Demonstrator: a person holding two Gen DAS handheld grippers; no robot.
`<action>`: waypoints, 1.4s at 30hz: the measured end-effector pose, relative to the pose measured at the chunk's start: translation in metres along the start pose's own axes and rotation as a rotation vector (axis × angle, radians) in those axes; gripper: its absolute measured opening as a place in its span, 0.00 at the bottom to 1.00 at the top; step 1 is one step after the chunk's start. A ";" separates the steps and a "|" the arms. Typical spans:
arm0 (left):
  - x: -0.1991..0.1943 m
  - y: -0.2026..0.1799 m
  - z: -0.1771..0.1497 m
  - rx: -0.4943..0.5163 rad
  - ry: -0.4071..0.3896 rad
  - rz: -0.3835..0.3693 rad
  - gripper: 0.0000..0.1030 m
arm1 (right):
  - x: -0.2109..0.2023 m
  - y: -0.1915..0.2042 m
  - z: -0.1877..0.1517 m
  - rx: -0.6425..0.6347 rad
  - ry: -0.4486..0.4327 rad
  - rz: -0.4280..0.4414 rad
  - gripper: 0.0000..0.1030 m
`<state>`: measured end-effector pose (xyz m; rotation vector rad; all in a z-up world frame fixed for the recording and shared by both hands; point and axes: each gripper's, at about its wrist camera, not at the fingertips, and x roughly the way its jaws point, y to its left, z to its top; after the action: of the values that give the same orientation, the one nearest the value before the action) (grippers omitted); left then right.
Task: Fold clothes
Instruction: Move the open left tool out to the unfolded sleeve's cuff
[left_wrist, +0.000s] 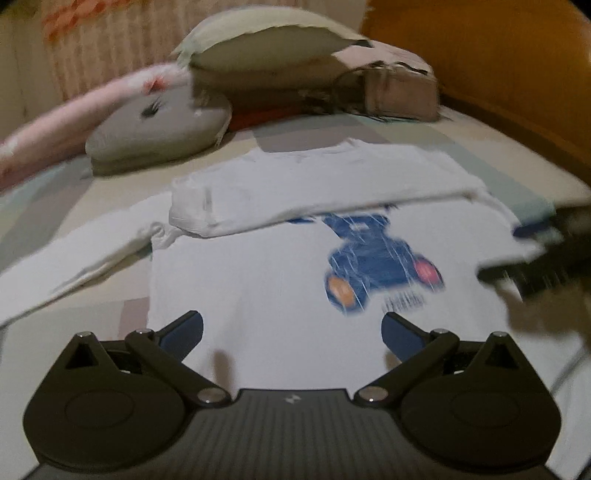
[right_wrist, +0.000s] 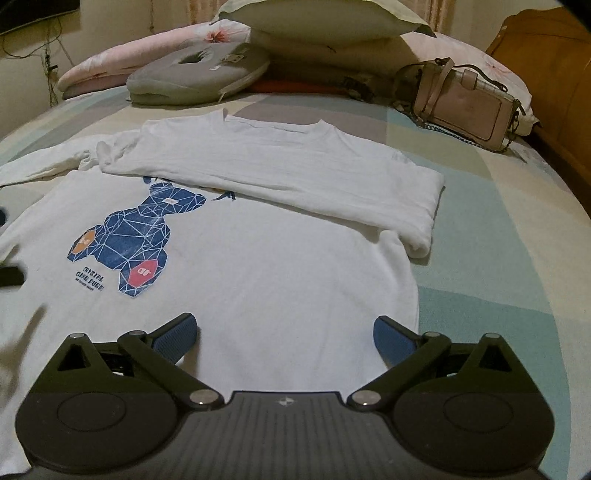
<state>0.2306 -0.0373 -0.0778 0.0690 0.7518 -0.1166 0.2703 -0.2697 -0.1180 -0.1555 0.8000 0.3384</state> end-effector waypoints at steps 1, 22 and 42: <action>0.008 0.004 0.005 -0.036 0.014 -0.010 0.99 | 0.001 0.000 0.002 0.007 0.004 -0.001 1.00; -0.018 0.176 -0.031 -0.494 -0.203 0.187 0.99 | 0.004 0.035 0.051 0.151 -0.147 0.207 1.00; 0.016 0.303 -0.043 -0.649 -0.239 0.222 0.99 | 0.031 0.044 0.046 0.133 -0.097 0.185 1.00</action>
<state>0.2524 0.2666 -0.1138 -0.4707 0.5098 0.3282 0.3058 -0.2089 -0.1095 0.0595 0.7400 0.4620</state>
